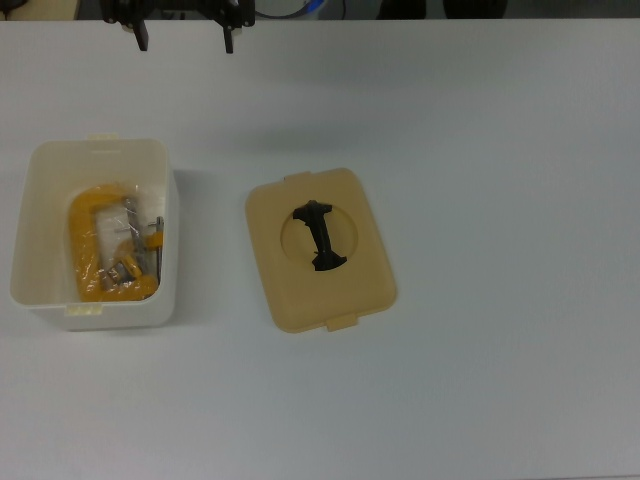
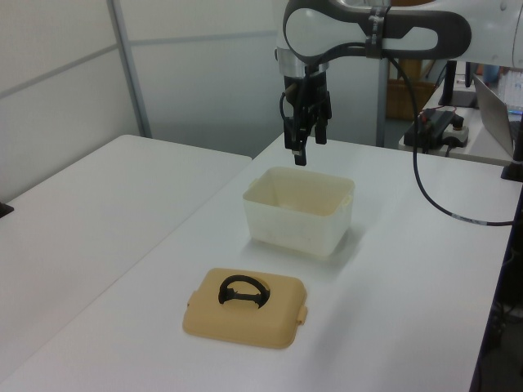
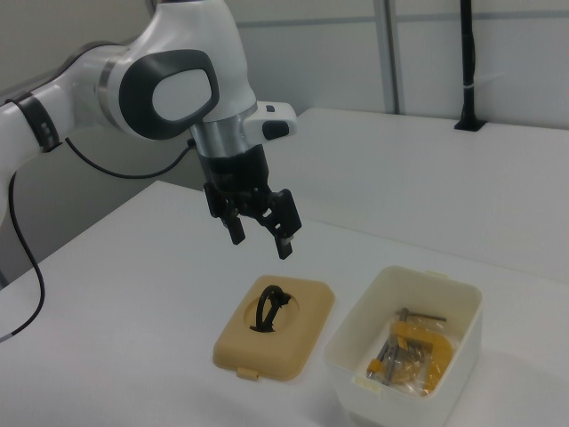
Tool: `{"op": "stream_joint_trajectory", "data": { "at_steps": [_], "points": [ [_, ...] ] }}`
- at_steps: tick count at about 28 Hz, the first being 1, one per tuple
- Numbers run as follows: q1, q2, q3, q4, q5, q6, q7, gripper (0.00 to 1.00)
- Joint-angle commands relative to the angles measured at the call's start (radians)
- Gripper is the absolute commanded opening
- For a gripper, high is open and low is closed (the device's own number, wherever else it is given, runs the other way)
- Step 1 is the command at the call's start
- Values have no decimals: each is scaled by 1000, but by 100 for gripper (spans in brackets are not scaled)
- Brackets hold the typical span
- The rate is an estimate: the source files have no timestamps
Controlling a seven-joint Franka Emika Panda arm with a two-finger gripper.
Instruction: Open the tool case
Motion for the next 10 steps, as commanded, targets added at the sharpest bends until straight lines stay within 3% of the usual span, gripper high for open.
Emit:
{"op": "stream_joint_trajectory", "data": {
  "at_steps": [1, 10],
  "points": [
    [-6, -2, 5, 0, 21, 18, -19, 100],
    [-6, -1, 0, 1, 21, 18, -22, 100]
  ]
}}
